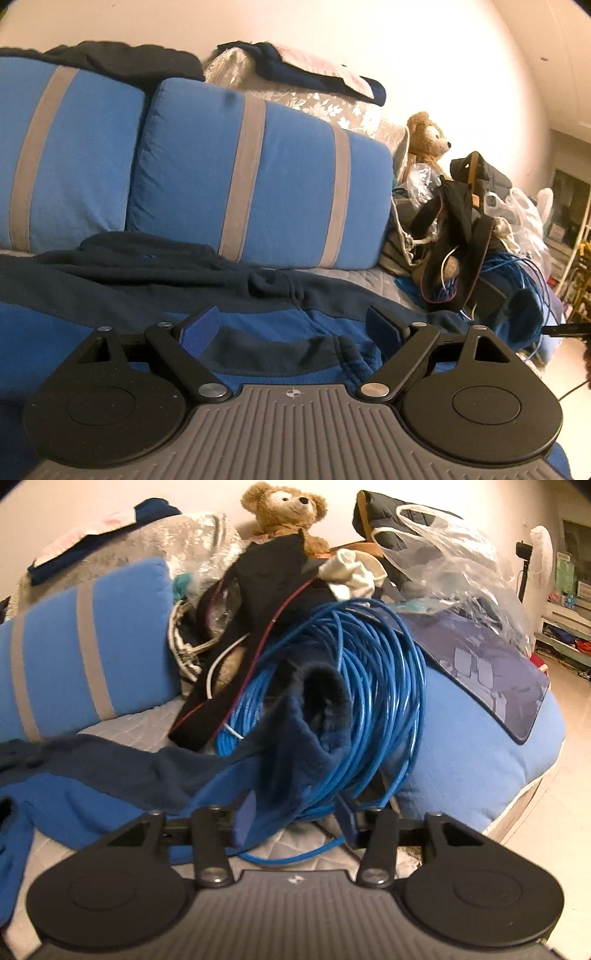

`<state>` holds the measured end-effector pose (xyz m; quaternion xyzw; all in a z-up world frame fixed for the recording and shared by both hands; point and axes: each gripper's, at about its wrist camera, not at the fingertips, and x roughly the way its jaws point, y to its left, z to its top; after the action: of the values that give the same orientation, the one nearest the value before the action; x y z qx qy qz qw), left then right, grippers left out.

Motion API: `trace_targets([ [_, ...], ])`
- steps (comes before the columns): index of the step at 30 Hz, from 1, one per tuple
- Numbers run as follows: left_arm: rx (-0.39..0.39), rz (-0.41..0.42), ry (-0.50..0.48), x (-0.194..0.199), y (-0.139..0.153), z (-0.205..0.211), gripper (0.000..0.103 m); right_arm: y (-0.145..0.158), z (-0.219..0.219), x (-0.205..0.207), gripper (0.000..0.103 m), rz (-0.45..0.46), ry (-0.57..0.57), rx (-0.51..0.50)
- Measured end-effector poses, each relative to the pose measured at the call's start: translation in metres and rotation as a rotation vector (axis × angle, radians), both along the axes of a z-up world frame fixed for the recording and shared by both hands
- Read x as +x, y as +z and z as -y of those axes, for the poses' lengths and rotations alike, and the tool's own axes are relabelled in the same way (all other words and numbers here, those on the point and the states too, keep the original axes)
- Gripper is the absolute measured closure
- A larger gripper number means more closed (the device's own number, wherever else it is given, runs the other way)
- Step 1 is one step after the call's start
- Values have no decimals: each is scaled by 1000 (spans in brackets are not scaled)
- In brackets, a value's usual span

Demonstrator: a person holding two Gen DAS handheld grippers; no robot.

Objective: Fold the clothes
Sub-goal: 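Grasp the dark sleeve cuff with the right gripper and lift it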

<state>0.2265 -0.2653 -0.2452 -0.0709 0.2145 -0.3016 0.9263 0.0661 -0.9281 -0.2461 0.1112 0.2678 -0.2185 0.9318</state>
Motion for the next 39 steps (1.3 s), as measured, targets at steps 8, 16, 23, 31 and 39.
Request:
trace_targets([
  [8, -11, 4, 29, 0, 0, -5, 16, -20, 19, 36, 62, -21, -79, -49],
  [16, -7, 7, 22, -1, 0, -3, 16, -24, 20, 49, 85, -17, -113, -12],
  [23, -14, -4, 50, 1, -1, -7, 16, 4, -8, 52, 88, 7, -56, -20],
  [31, 9, -27, 84, 5, -4, -7, 16, 43, -49, 67, 90, 74, 35, 20],
  [39, 25, -45, 94, 7, -7, -6, 16, 66, -87, 89, 90, 98, 113, 48],
])
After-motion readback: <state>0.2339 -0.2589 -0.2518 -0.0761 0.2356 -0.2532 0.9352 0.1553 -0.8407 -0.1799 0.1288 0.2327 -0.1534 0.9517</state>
